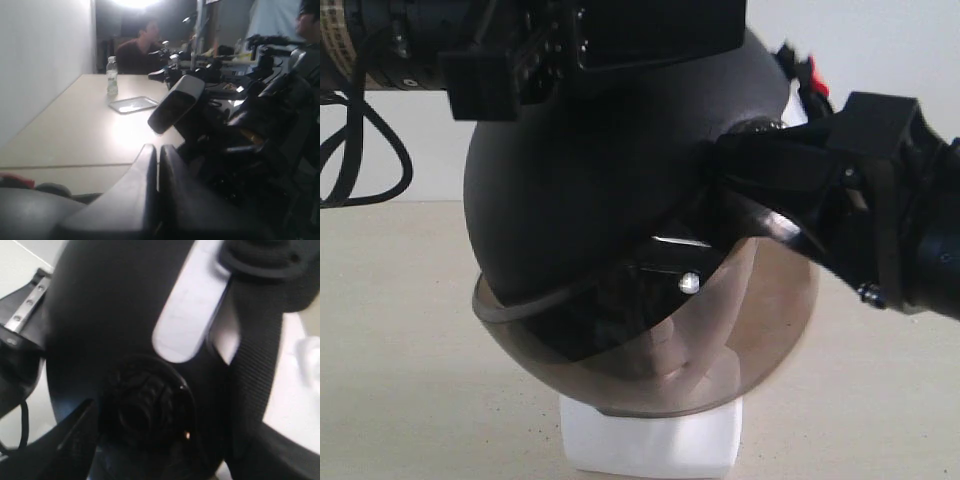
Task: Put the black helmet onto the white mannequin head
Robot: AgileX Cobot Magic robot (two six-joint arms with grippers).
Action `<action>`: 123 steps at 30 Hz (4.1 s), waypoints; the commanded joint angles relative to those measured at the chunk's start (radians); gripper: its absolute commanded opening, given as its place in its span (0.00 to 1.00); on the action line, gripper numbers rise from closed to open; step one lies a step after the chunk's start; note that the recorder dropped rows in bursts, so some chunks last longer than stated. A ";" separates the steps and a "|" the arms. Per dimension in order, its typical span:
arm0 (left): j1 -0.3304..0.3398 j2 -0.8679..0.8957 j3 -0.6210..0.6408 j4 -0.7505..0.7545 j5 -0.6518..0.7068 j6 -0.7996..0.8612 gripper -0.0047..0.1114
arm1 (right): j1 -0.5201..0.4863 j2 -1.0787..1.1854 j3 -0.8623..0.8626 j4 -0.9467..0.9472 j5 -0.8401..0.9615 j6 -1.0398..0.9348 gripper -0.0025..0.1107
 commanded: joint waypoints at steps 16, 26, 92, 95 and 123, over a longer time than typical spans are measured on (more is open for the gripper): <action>-0.013 0.114 0.033 0.146 0.127 -0.080 0.08 | -0.010 -0.286 -0.115 -0.088 0.318 -0.256 0.45; -0.013 0.114 0.031 0.117 0.134 -0.080 0.08 | -0.010 -0.308 -0.235 -0.250 0.634 -0.238 0.06; -0.013 0.101 0.031 0.071 0.138 -0.095 0.08 | -0.010 0.240 -0.539 -0.230 1.199 -0.244 0.02; -0.013 0.063 0.031 0.071 0.143 -0.095 0.08 | -0.010 0.240 -0.496 -0.256 1.179 -0.209 0.02; -0.011 -0.127 -0.040 0.195 0.428 -0.193 0.08 | -0.010 0.219 -0.472 -0.322 1.194 -0.189 0.02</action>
